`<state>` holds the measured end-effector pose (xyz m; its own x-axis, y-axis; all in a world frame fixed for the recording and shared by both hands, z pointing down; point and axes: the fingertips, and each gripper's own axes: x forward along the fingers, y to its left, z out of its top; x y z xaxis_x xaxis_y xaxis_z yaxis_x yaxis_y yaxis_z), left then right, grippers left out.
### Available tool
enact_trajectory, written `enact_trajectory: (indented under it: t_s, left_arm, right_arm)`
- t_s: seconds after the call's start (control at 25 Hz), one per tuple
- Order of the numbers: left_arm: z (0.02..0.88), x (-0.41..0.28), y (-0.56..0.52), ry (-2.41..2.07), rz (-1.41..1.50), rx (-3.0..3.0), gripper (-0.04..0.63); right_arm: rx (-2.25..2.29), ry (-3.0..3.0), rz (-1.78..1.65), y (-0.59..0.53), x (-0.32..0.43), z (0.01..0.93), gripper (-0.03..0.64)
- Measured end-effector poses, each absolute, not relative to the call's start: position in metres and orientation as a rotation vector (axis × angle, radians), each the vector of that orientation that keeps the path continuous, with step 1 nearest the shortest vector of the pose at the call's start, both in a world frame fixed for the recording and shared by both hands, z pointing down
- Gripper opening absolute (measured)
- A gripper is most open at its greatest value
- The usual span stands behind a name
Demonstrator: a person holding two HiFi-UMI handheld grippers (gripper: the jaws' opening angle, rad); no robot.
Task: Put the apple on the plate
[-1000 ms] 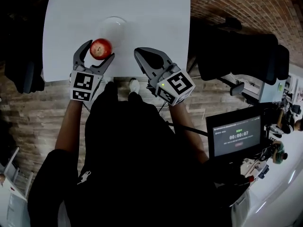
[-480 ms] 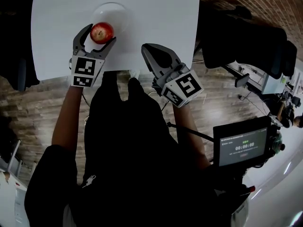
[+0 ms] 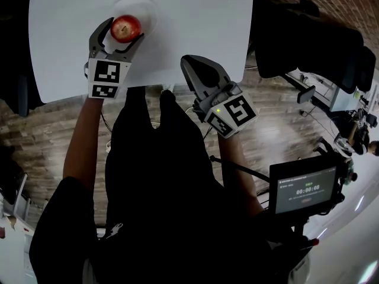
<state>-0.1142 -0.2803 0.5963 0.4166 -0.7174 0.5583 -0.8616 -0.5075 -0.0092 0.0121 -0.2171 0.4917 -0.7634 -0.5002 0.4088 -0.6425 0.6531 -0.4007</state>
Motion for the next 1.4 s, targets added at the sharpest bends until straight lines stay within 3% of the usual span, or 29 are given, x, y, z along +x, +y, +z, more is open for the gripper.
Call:
enact_trajectory:
  t_s: [1.4]
  left_arm:
    - [0.624,-0.094,-0.314,-1.393,0.915,2.443,0.396]
  right_arm:
    - [1.026,-2.548,0.842,-0.214,0.040,0.504,0.005]
